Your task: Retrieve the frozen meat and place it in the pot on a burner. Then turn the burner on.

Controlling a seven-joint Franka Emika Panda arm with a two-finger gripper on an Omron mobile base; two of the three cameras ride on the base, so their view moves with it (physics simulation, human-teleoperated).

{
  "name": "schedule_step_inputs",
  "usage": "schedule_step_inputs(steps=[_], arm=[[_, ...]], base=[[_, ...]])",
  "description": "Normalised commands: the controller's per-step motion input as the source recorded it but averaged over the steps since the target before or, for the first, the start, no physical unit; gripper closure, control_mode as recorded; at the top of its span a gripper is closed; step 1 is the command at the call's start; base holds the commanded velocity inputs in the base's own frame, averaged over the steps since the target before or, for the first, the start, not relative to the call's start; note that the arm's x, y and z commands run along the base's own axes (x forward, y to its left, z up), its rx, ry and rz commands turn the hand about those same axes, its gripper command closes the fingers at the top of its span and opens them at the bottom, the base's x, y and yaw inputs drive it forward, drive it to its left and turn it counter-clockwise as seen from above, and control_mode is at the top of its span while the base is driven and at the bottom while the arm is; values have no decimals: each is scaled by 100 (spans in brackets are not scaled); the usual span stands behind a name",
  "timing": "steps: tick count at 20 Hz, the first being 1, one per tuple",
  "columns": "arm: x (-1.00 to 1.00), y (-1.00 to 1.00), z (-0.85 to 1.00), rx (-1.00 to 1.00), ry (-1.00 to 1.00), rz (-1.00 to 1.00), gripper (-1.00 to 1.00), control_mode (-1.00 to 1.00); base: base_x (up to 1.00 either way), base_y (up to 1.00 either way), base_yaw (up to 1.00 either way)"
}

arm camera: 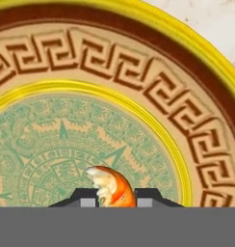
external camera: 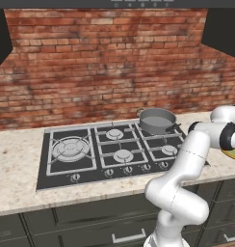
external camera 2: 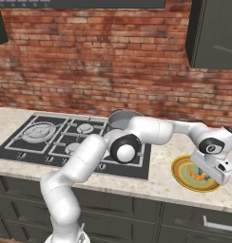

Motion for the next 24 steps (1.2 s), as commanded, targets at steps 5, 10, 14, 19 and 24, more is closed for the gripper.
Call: schedule_step_inputs(steps=[5, 10, 14, 19, 24], arm=[[0, 2, 3, 0, 0, -2, 100, -100], [-3, 19, 54, -3, -2, -5, 100, -100], [0, 71, 54, -15, -6, -2, 100, -100], [0, 100, 51, -30, 0, -6, 100, -100], [0, 100, 32, -26, 0, -11, 100, -100]], base=[[0, 0, 0], [0, 0, 0], [0, 0, 0], [0, 0, 0], [0, 0, 0]])
